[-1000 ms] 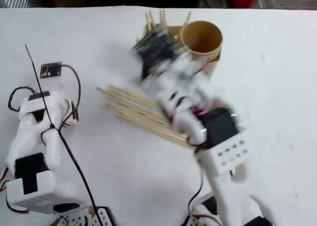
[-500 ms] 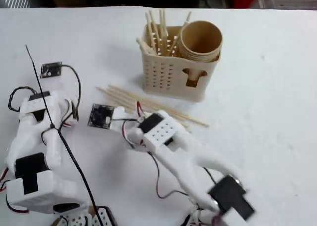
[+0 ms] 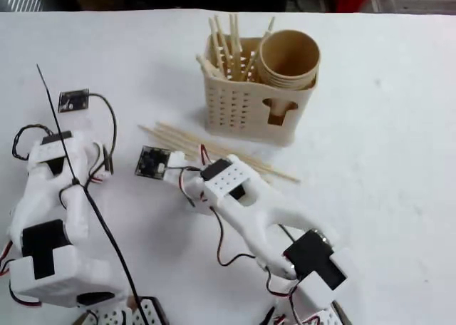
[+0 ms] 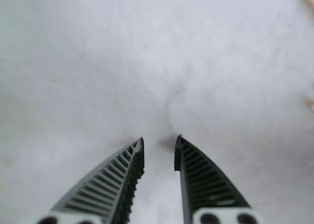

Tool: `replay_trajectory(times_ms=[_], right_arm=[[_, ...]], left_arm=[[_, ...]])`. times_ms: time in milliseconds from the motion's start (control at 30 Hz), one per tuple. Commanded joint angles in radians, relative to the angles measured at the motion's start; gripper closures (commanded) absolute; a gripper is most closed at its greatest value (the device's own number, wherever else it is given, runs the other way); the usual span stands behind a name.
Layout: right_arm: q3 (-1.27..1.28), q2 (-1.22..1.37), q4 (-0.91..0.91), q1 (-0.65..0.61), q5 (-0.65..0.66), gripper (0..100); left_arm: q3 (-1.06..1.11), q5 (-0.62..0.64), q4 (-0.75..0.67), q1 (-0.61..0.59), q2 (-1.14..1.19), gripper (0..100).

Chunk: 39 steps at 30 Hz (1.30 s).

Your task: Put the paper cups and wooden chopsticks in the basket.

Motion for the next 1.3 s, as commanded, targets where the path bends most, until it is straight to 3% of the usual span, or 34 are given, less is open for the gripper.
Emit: replay_trajectory(times_ms=[0,233,400,567,633,900,1067,1267], right_arm=[[-0.032,-0.008,-0.002,0.012,-0.046,98.3],[-0.023,-0.148,0.085,0.013,-0.055,98.2],[0.012,-0.242,0.019,0.031,-0.087,97.1],[0.011,-0.197,-0.016,0.085,-0.084,83.0],[0.003,-0.147,-0.025,0.097,-0.055,81.9],[-0.072,0.036,-0.044,0.101,-0.029,84.4],[-0.071,-0.001,-0.002,0.091,-0.032,98.5],[-0.068,-0.108,0.073,0.091,-0.087,98.2]], left_arm=[[-0.002,0.003,-0.015,0.013,-0.004,88],[-0.002,0.003,-0.015,0.013,-0.004,88],[-0.002,0.003,-0.015,0.015,-0.004,88],[-0.002,0.003,-0.015,0.015,-0.004,88],[-0.002,0.003,-0.015,0.015,-0.004,88],[-0.002,0.003,-0.015,0.013,-0.004,88],[-0.002,0.003,-0.015,0.013,-0.004,88],[-0.002,0.003,-0.015,0.015,-0.004,88]])
